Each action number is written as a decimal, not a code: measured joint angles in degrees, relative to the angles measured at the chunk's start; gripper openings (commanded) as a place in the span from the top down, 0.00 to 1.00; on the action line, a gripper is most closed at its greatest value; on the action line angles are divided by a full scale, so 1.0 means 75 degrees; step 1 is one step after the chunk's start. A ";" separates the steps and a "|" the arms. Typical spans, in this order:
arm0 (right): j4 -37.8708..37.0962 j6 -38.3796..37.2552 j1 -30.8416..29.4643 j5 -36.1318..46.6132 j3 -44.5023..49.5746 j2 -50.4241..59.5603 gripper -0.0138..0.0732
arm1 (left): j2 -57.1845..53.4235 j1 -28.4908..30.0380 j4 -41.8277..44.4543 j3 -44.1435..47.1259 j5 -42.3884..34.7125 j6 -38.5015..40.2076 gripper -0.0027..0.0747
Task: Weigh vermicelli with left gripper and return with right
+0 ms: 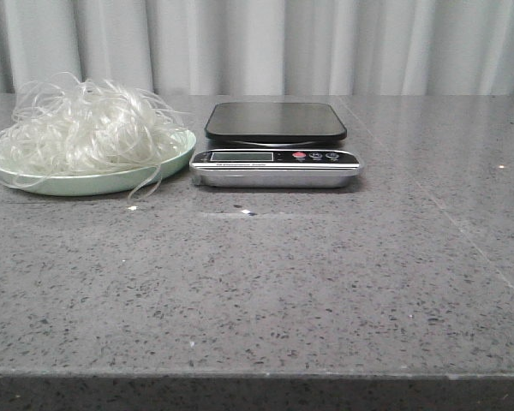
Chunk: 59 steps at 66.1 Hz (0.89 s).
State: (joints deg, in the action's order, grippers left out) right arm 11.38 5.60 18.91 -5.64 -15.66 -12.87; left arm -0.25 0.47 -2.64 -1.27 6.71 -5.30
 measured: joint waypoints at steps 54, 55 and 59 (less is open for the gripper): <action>0.0000 0.0000 0.0000 0.0000 0.0000 0.0013 0.66 | 0.0000 0.0094 -0.0016 0.0191 -0.0462 0.0013 0.80; 0.0000 0.0000 0.0000 0.0000 0.0000 0.0013 0.66 | 0.0000 0.0094 -0.0016 0.0191 -0.0462 0.0013 0.80; 0.0000 0.0000 0.0000 0.0000 0.0000 0.0013 0.66 | 0.0000 0.0094 -0.0016 0.0191 -0.0462 0.0013 0.80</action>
State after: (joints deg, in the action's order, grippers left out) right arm 11.38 5.60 18.91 -5.64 -15.66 -12.78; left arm -0.25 1.18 -2.76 0.16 3.25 -5.20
